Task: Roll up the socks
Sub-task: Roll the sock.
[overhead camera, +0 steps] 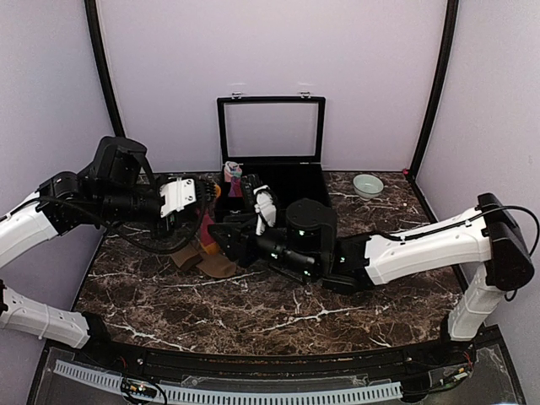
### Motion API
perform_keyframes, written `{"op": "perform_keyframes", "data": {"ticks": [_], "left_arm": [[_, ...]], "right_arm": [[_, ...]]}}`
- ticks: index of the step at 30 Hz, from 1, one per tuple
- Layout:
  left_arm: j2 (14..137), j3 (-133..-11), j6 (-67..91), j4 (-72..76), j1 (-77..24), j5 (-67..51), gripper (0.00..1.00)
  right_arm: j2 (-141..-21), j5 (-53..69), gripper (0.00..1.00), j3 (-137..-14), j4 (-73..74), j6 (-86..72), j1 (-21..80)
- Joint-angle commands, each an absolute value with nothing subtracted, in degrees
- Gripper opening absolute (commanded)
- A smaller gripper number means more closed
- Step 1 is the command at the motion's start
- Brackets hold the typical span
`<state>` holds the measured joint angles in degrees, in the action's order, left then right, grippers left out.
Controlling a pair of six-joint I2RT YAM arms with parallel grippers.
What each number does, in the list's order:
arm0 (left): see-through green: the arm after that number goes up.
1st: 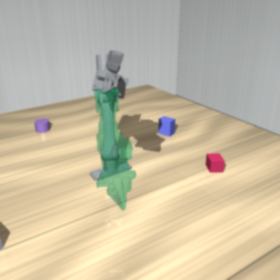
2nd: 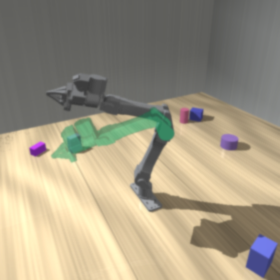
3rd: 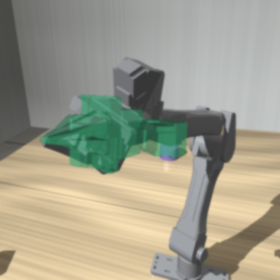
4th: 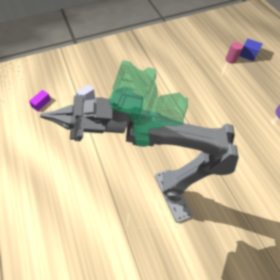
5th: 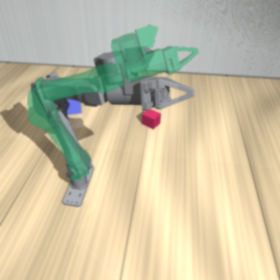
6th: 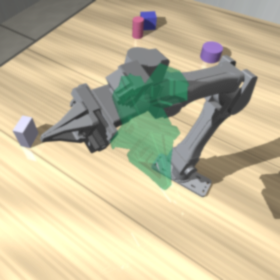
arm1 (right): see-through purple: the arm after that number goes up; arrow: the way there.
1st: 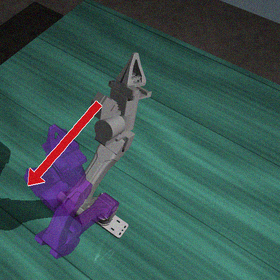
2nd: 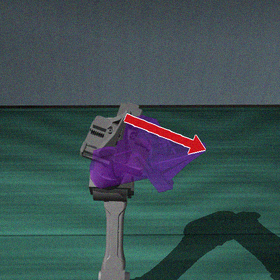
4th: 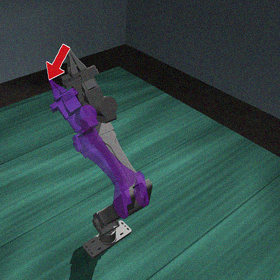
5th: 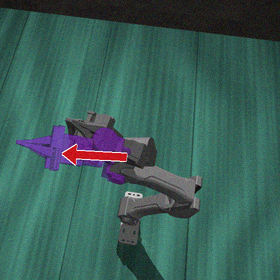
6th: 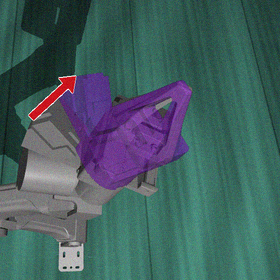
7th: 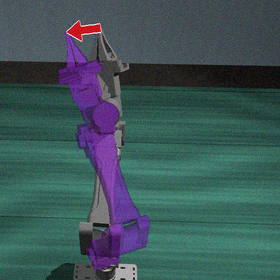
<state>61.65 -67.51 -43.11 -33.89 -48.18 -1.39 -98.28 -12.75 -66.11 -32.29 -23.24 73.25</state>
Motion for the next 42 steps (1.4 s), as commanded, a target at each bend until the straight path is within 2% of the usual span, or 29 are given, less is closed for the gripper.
{"op": "perform_keyframes", "data": {"ticks": [1,4,6,13,20,25,30,33,35,37,42], "left_arm": [[62.16,-69.95,-35.04,-37.80,-48.18,-11.37,0.00],[63.07,-70.77,-31.99,-39.60,-47.29,-14.51,0.00],[63.99,-71.78,-30.32,-41.09,-46.96,-16.37,0.00],[65.48,-72.27,-26.45,-43.99,-46.20,-19.01,0.00],[65.14,-72.32,-26.01,-46.10,-45.90,-24.01,0.00],[64.60,-73.27,-28.19,-48.96,-45.88,-31.16,0.00],[65.75,-75.09,-30.00,-52.92,-45.88,-37.47,0.00],[65.62,-75.56,-30.96,-53.69,-45.92,-39.05,0.00],[65.57,-75.54,-31.30,-53.89,-45.88,-39.30,0.00],[65.57,-75.52,-31.59,-54.16,-45.88,-38.95,0.00],[65.46,-75.30,-31.47,-54.01,-45.88,-38.50,0.00]], "right_arm": [[-87.23,-5.00,0.51,-55.52,-44.02,-15.23,72.17],[-82.35,-3.73,0.52,-48.35,-48.49,-9.32,73.19],[-81.40,-3.10,0.52,-47.83,-45.02,-7.06,74.22],[-85.86,-3.81,0.56,-55.95,-34.92,1.75,79.25],[-92.95,-11.24,0.50,-64.32,-25.99,3.43,79.24],[-93.28,-16.95,0.37,-65.01,-22.65,1.55,77.81],[-91.69,-14.22,0.09,-62.16,-25.24,-0.16,76.34],[-89.14,-10.94,0.00,-60.93,-26.23,-0.37,76.11],[-88.46,-9.37,0.01,-60.51,-25.94,-0.66,75.87],[-87.60,-9.32,0.15,-60.02,-24.85,-0.91,75.82],[-85.03,-14.25,0.34,-58.83,-21.33,-1.20,75.52]]}}
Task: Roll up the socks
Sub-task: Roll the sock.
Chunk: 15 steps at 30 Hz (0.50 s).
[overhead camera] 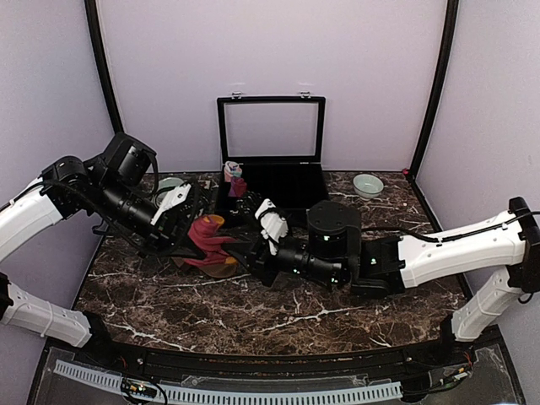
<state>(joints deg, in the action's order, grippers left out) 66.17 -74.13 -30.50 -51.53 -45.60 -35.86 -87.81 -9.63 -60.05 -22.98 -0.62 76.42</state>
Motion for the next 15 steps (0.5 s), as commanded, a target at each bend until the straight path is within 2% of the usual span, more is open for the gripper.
{"op": "perform_keyframes", "data": {"ticks": [1,7,15], "left_arm": [[65.48,-75.22,-31.53,-54.26,-45.88,-38.97,0.00],[65.83,-74.50,-30.29,-54.21,-45.81,-38.19,0.00],[65.69,-71.72,-27.16,-52.06,-44.63,-38.50,0.00]], "right_arm": [[-84.69,-15.54,0.36,-58.82,-20.68,-1.17,75.42],[-83.62,-17.98,0.47,-59.77,-18.56,-0.65,76.37],[-80.46,-14.70,0.47,-59.05,-20.24,1.92,79.65]]}}
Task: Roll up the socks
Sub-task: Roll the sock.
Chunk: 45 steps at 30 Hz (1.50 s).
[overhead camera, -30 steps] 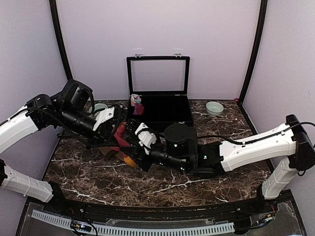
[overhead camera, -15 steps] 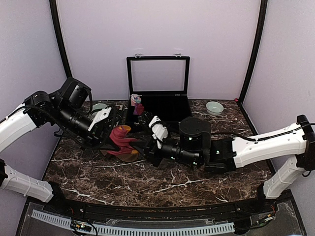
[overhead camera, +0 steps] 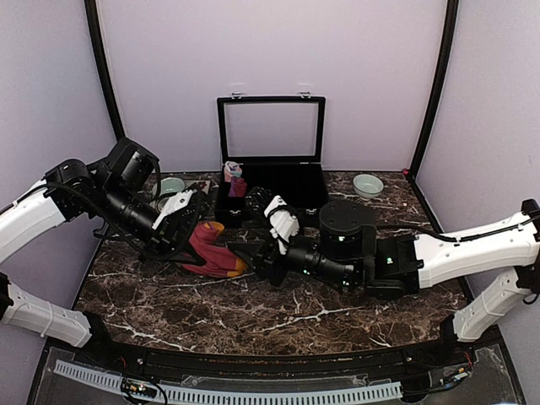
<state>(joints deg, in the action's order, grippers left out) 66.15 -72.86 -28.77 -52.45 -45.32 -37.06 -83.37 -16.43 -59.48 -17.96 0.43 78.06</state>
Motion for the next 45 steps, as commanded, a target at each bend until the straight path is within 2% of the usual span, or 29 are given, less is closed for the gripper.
{"op": "perform_keyframes", "data": {"ticks": [1,8,16,23,27,35,45], "left_arm": [[65.85,-71.84,-27.04,-52.16,-44.57,-39.02,0.00],[66.60,-72.84,-25.39,-52.45,-44.26,-41.81,0.00],[67.32,-73.12,-24.20,-52.19,-43.36,-41.76,0.00],[67.24,-73.93,-23.70,-52.97,-42.99,-46.06,0.00],[67.39,-74.88,-23.18,-52.91,-42.83,-47.36,0.00],[67.55,-75.86,-24.85,-54.32,-42.72,-50.84,0.00],[67.24,-76.13,-28.34,-57.90,-42.74,-59.17,0.00]], "right_arm": [[-80.36,-13.14,0.47,-59.14,-20.40,1.87,79.70],[-79.35,-0.50,0.48,-59.14,-23.25,1.40,79.45],[-81.64,-2.08,0.51,-61.63,-17.89,0.45,80.32],[-83.40,-8.75,0.37,-63.12,-14.96,1.34,80.33],[-84.62,-9.34,0.32,-64.58,-13.82,1.84,80.20],[-83.41,-7.37,0.01,-61.67,-17.40,-0.60,78.35],[-82.54,-6.66,0.00,-60.64,-19.36,-0.84,77.78]]}}
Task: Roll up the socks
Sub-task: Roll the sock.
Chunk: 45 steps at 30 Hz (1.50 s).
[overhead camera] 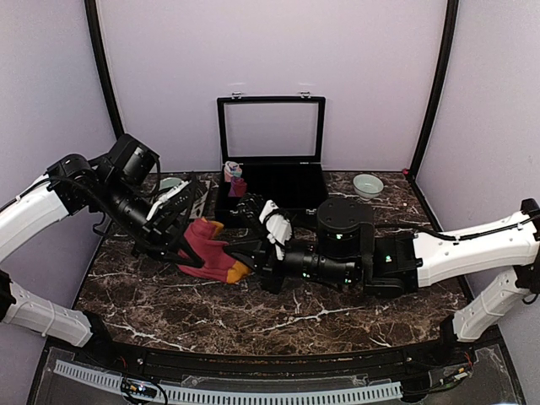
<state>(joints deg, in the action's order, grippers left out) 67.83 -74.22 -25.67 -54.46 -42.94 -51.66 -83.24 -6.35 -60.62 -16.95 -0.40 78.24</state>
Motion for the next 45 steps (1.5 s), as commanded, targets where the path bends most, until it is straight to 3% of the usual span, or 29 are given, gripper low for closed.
{"op": "perform_keyframes", "data": {"ticks": [1,7,8,10,15,21,29,38,45], "left_arm": [[67.28,-76.08,-28.49,-58.14,-42.72,-60.44,0.00],[67.39,-76.41,-28.58,-58.74,-42.72,-62.75,0.00],[67.55,-76.59,-28.61,-59.02,-42.72,-62.67,0.00],[67.57,-76.54,-28.82,-59.32,-42.71,-62.71,0.00],[67.32,-76.27,-28.53,-58.94,-42.72,-63.27,0.00],[67.54,-76.66,-28.05,-59.31,-42.78,-64.45,0.00],[70.63,-78.56,-31.19,-64.45,-42.74,-68.26,0.00],[70.34,-78.01,-32.78,-65.02,-42.81,-70.10,0.00],[69.81,-76.83,-34.34,-65.99,-42.80,-69.58,0.00]], "right_arm": [[-83.06,-6.94,0.00,-60.88,-19.60,-0.75,77.78],[-85.53,-4.53,0.00,-62.99,-21.31,-0.03,77.66],[-85.22,-2.70,0.03,-63.13,-21.12,0.04,77.43],[-83.86,2.88,0.19,-63.35,-20.11,0.08,76.38],[-80.81,7.08,0.41,-68.31,-9.74,4.15,74.82],[-78.25,6.81,0.55,-68.14,-9.56,6.90,72.85],[-83.66,20.48,0.54,-77.49,-0.20,12.01,71.30],[-89.06,28.88,0.51,-80.15,-4.21,10.31,70.40],[-93.13,32.96,0.39,-81.33,-8.46,6.72,69.68]]}}
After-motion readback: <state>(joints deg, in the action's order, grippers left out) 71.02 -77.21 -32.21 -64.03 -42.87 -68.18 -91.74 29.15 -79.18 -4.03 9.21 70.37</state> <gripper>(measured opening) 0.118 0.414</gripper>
